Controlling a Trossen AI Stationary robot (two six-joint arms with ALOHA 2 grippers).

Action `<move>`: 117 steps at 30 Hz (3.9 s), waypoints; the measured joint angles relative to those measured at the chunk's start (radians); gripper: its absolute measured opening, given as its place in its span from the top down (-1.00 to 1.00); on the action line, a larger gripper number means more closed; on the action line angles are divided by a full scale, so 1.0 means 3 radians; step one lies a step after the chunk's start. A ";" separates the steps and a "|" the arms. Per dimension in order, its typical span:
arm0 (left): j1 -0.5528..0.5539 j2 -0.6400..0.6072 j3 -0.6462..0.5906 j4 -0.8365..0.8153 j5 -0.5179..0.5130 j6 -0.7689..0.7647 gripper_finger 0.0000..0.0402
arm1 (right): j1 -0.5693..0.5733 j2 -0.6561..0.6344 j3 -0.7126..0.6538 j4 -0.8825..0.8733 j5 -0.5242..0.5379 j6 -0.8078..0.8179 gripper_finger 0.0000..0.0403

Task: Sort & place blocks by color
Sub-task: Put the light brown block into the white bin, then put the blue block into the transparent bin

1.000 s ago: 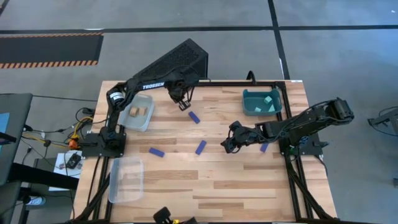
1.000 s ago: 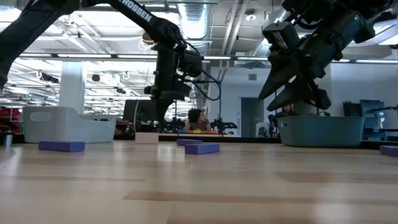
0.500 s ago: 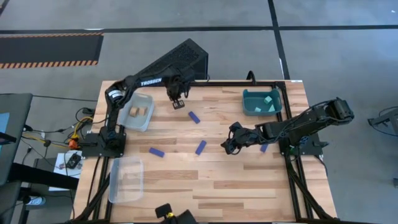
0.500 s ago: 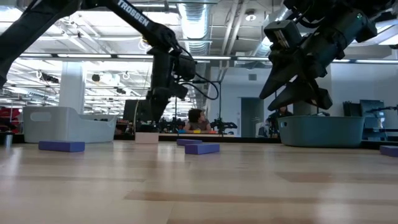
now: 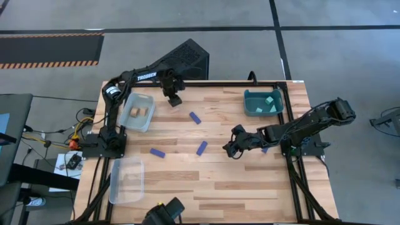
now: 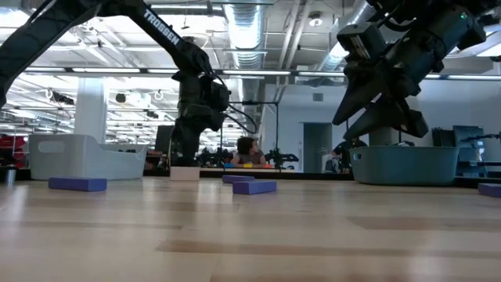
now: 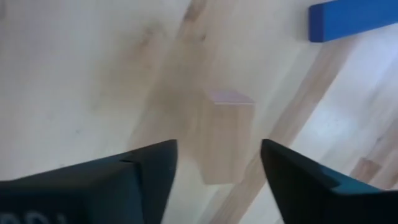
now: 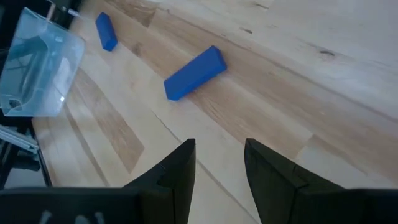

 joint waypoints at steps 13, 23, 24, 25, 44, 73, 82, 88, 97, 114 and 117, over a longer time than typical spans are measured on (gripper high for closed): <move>-0.0219 -0.0021 -0.0651 0.0623 -0.0196 -0.0209 -0.33 | -0.0170 0.0000 0.0000 -0.0079 -0.0085 -0.0064 0.20; -0.0358 -0.0082 -0.0691 0.0791 -0.0552 -0.0423 0.53 | -0.0167 0.0000 0.0000 -0.0124 -0.0210 -0.0131 0.20; -0.0360 -0.0100 -0.0691 0.0823 -0.0529 -0.0458 0.52 | -0.0167 0.0000 0.0000 -0.0123 -0.0221 -0.0132 0.20; -0.0362 -0.0132 -0.0693 0.0817 -0.0524 -0.0508 0.51 | -0.0167 0.0000 0.0000 -0.0121 -0.0229 -0.0132 0.20; -0.0398 -0.1983 -0.1362 0.0994 -0.1141 -0.1335 0.50 | 0.0124 0.0000 0.0000 -0.0084 -0.0012 -0.0017 0.20; -0.0032 -0.3272 -0.2857 0.0650 -0.1514 -0.2285 0.21 | -0.0367 -0.0001 0.0001 0.0338 -0.0294 -0.0376 0.20; 0.0044 -0.3272 -0.2906 0.0721 -0.1358 -0.2124 -0.03 | -0.0367 -0.0001 0.0001 0.0345 -0.0294 -0.0369 0.20; 0.0023 -0.3283 -0.2847 0.0885 -0.1198 -0.2106 -0.03 | -0.0328 -0.0001 0.0002 0.0523 -0.0287 -0.0366 0.20; -0.0277 -0.3566 -0.2665 0.1800 -0.1090 -0.2125 0.05 | -0.0163 -0.0003 0.0355 -0.0147 -0.0192 -0.0461 0.20; -0.1840 -0.3596 -0.2665 0.2579 -0.1339 -0.3100 0.08 | 0.0479 -0.0003 0.1002 -0.0939 0.0549 -0.0666 0.20; -0.2094 -0.3596 -0.2665 0.2573 -0.1393 -0.3287 0.08 | 0.0642 -0.0003 0.1002 -0.0902 0.0719 -0.0604 0.20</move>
